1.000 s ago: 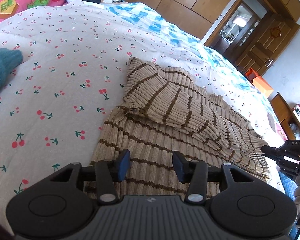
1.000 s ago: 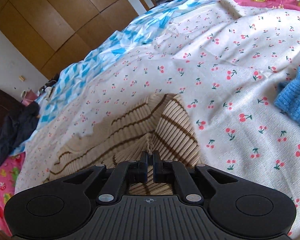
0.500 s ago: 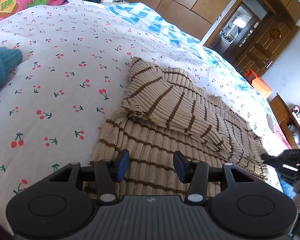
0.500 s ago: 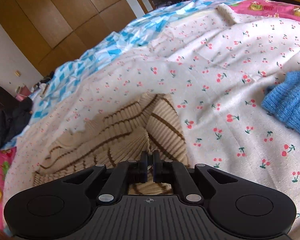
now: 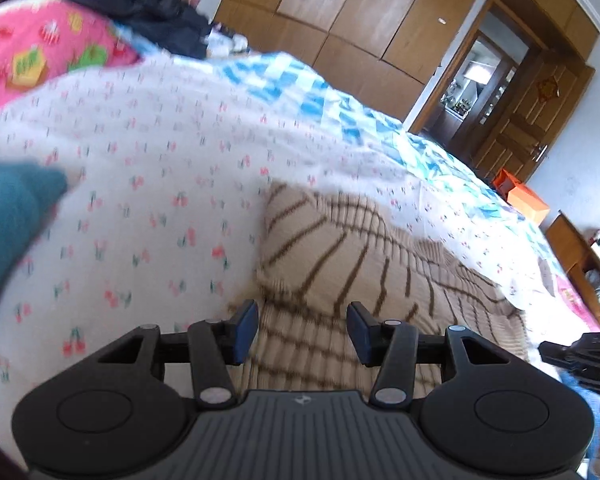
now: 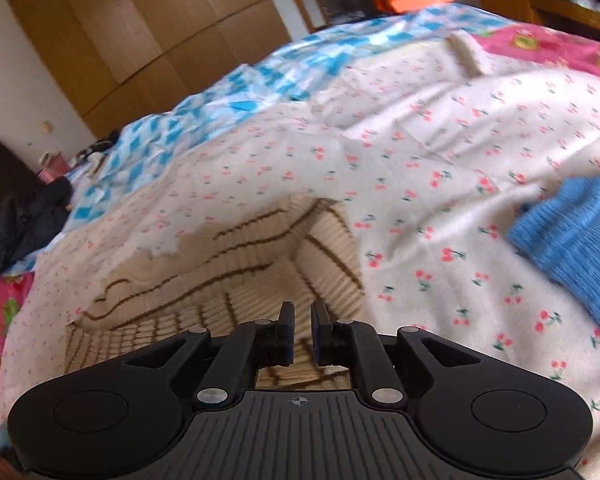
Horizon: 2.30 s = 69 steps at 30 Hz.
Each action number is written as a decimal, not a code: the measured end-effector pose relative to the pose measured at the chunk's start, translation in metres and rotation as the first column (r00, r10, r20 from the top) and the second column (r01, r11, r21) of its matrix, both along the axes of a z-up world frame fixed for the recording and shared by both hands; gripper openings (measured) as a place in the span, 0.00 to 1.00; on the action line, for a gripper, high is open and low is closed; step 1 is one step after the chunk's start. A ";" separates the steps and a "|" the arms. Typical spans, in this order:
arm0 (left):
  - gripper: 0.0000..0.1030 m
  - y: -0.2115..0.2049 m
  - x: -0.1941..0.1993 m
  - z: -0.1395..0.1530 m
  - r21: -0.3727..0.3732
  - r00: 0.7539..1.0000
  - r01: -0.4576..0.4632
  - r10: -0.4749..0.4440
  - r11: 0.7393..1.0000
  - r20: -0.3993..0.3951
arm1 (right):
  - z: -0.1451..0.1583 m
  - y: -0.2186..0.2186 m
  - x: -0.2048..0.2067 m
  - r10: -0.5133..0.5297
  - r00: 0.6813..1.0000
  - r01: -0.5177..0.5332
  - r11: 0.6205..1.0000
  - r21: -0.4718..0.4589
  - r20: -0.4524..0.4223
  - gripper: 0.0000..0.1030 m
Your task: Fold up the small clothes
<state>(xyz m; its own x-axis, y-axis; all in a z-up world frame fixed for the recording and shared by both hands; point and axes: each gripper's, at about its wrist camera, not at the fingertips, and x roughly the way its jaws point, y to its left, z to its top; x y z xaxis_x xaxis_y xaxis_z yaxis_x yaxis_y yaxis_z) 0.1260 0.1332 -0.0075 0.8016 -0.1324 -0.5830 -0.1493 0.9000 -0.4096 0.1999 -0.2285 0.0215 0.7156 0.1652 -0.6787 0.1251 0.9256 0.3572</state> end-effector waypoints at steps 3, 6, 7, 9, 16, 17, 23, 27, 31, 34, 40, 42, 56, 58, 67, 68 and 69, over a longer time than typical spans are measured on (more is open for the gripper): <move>0.51 -0.003 0.024 0.003 0.037 1.000 0.004 -0.004 0.999 -0.003 | -0.005 0.016 0.009 0.059 0.998 -0.059 0.998 -0.024 0.014 0.11; 0.51 -0.007 0.051 -0.002 0.074 1.000 -0.009 0.011 0.997 -0.025 | -0.022 0.019 0.023 0.069 0.998 -0.069 0.997 -0.032 -0.010 0.11; 0.51 -0.006 0.059 -0.007 0.080 0.999 -0.024 0.027 0.997 -0.040 | -0.030 0.017 0.028 0.055 0.998 -0.057 0.998 -0.040 -0.036 0.11; 0.51 -0.005 0.073 -0.021 0.099 0.993 -0.057 0.066 0.994 -0.094 | -0.046 0.007 0.035 0.025 0.996 -0.028 0.999 -0.032 -0.088 0.08; 0.53 -0.002 0.067 -0.029 0.093 0.995 -0.067 0.074 0.993 -0.071 | -0.019 0.008 0.032 0.081 0.996 -0.082 0.995 -0.051 -0.021 0.12; 0.53 -0.001 0.066 -0.023 0.083 0.995 -0.081 0.086 0.993 -0.055 | -0.014 0.011 0.036 0.097 0.995 -0.097 0.994 -0.053 -0.007 0.12; 0.53 -0.014 0.087 0.006 0.057 0.999 -0.048 0.048 0.997 0.005 | -0.009 0.061 0.081 0.244 0.970 -0.242 0.966 -0.090 0.012 0.12; 0.53 -0.029 0.115 -0.008 0.042 1.000 -0.007 0.009 0.999 -0.028 | -0.027 0.086 0.119 0.297 0.954 -0.298 0.954 -0.027 -0.024 0.12; 0.53 -0.027 0.114 -0.035 0.047 0.998 -0.021 0.024 0.999 -0.059 | -0.053 0.073 0.148 0.179 0.981 -0.187 0.974 -0.126 -0.071 0.00; 0.53 -0.026 0.112 -0.036 0.072 0.999 -0.004 0.007 0.997 -0.044 | -0.062 0.041 0.153 0.114 0.991 -0.115 0.993 -0.005 -0.070 0.00; 0.53 -0.028 0.110 -0.035 0.093 1.000 -0.006 0.009 0.996 -0.030 | -0.041 0.056 0.134 0.149 0.988 -0.152 0.983 -0.106 -0.031 0.11; 0.53 -0.025 0.107 -0.032 0.069 1.000 -0.016 0.018 0.997 -0.023 | -0.032 0.055 0.125 0.162 0.987 -0.162 0.982 -0.101 -0.007 0.12; 0.55 -0.025 0.083 -0.010 0.105 0.999 0.044 -0.041 0.993 -0.029 | -0.004 0.031 0.042 0.235 0.972 -0.233 0.952 -0.196 -0.017 0.13; 0.56 -0.026 0.073 -0.015 0.109 0.996 0.068 -0.061 0.992 -0.061 | -0.024 0.026 0.030 0.232 0.969 -0.246 0.944 -0.218 -0.088 0.13; 0.56 -0.029 0.054 -0.005 0.140 0.982 0.127 -0.105 0.982 -0.159 | -0.005 0.008 -0.005 0.224 0.972 -0.233 0.963 -0.136 -0.072 0.16; 0.56 -0.027 0.045 -0.001 0.137 0.979 0.147 -0.124 0.980 -0.163 | 0.000 0.005 -0.018 0.243 0.968 -0.250 0.960 -0.125 -0.068 0.16; 0.56 -0.024 0.034 0.003 0.125 0.974 0.168 -0.145 0.978 -0.172 | 0.004 0.000 -0.031 0.255 0.965 -0.261 0.959 -0.111 -0.068 0.16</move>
<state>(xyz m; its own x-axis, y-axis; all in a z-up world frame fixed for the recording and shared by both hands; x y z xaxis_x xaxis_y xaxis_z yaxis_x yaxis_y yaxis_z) 0.1600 0.1091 -0.0043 0.6716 -0.1580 -0.7239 -0.0557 0.9635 -0.2619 0.1691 -0.2281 0.0259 0.6223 0.2561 -0.7397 -0.1078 0.9640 0.2431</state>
